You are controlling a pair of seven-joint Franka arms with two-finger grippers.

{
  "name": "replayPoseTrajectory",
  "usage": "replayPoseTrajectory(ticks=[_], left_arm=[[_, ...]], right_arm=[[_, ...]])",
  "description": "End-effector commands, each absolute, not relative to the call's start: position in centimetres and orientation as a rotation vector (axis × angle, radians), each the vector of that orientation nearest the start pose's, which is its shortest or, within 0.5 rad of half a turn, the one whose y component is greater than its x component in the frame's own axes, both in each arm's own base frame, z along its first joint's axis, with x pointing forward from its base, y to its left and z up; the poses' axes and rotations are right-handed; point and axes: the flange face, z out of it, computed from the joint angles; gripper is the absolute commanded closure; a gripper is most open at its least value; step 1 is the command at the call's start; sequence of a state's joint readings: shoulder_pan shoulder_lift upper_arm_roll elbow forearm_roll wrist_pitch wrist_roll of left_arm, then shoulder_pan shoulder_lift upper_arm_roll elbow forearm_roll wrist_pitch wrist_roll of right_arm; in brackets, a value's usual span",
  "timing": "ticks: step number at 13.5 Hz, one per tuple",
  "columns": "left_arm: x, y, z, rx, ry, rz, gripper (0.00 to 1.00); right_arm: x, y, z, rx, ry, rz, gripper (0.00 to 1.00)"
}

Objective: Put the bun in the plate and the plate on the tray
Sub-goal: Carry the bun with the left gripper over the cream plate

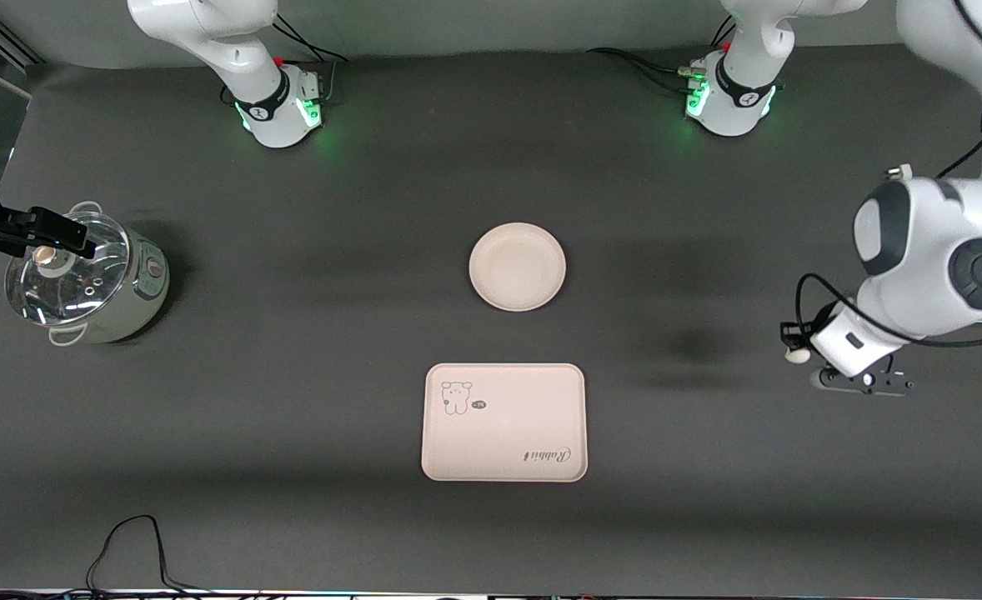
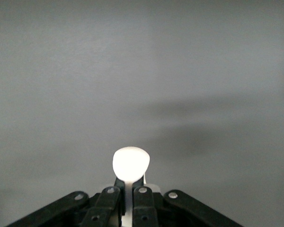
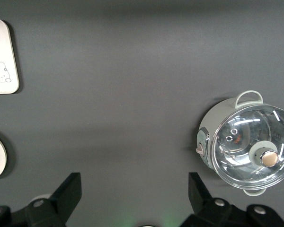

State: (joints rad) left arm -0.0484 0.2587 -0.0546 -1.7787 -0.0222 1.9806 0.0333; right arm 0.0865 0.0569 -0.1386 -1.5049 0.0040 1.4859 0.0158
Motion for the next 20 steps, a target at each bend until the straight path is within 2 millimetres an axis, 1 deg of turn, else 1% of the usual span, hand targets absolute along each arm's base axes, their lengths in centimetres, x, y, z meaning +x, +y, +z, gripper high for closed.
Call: replayPoseTrajectory(ticks=[1, 2, 3, 4, 5, 6, 7, 8, 9, 10, 12, 13, 14, 16, 19, 20], left_arm=[[60.5, -12.3, 45.5, -3.189, 0.219, 0.122, 1.00], [59.4, -15.3, 46.9, -3.197, 0.187, 0.099, 1.00], [58.3, -18.4, 47.2, -3.203, 0.153, 0.102, 1.00], [57.1, -21.9, 47.3, -3.210, 0.121, 0.099, 1.00], [55.6, -25.4, 46.7, -3.207, 0.054, 0.097, 1.00], [53.8, -28.7, 45.5, -3.202, 0.004, 0.087, 1.00], [51.8, -31.6, 43.7, -3.198, -0.013, 0.086, 1.00], [50.0, -33.9, 41.8, -3.198, -0.069, 0.085, 1.00], [47.7, -36.8, 40.0, -3.183, -0.108, 0.067, 1.00], [45.8, -39.3, 37.7, -3.167, -0.142, 0.044, 1.00], [42.9, -43.3, 33.7, -3.165, -0.199, 0.016, 1.00], [42.1, -44.8, 31.4, -3.173, -0.242, 0.030, 1.00], [41.6, -45.8, 29.1, -3.179, -0.265, 0.024, 1.00], [41.3, -46.7, 25.4, -3.176, -0.277, -0.008, 1.00], [40.9, -47.5, 22.3, -3.162, -0.247, -0.002, 1.00], [40.5, -48.1, 21.9, -3.162, -0.228, -0.001, 1.00]], right_arm=[[55.7, -2.5, 61.9, -3.158, 0.096, 0.121, 0.00], [55.7, -2.5, 61.9, -3.158, 0.096, 0.121, 0.00], [55.8, -2.6, 61.8, -3.158, 0.098, 0.123, 0.00], [55.8, -2.6, 61.8, -3.158, 0.098, 0.123, 0.00], [55.8, -2.6, 61.8, -3.158, 0.098, 0.126, 0.00], [55.7, -2.5, 61.9, -3.158, 0.096, 0.123, 0.00], [55.7, -2.5, 61.9, -3.158, 0.096, 0.123, 0.00], [55.7, -2.5, 61.9, -3.158, 0.096, 0.123, 0.00], [55.7, -2.5, 61.9, -3.158, 0.096, 0.123, 0.00], [55.7, -2.5, 61.9, -3.158, 0.096, 0.123, 0.00], [55.7, -2.5, 61.9, -3.158, 0.096, 0.126, 0.00], [55.7, -2.5, 61.8, -3.157, 0.096, 0.128, 0.00], [55.7, -2.5, 61.8, -3.157, 0.096, 0.128, 0.00], [55.7, -2.5, 61.8, -3.156, 0.096, 0.128, 0.00], [55.7, -2.4, 61.8, -3.153, 0.095, 0.130, 0.00], [55.7, -2.4, 61.8, -3.153, 0.095, 0.130, 0.00]])
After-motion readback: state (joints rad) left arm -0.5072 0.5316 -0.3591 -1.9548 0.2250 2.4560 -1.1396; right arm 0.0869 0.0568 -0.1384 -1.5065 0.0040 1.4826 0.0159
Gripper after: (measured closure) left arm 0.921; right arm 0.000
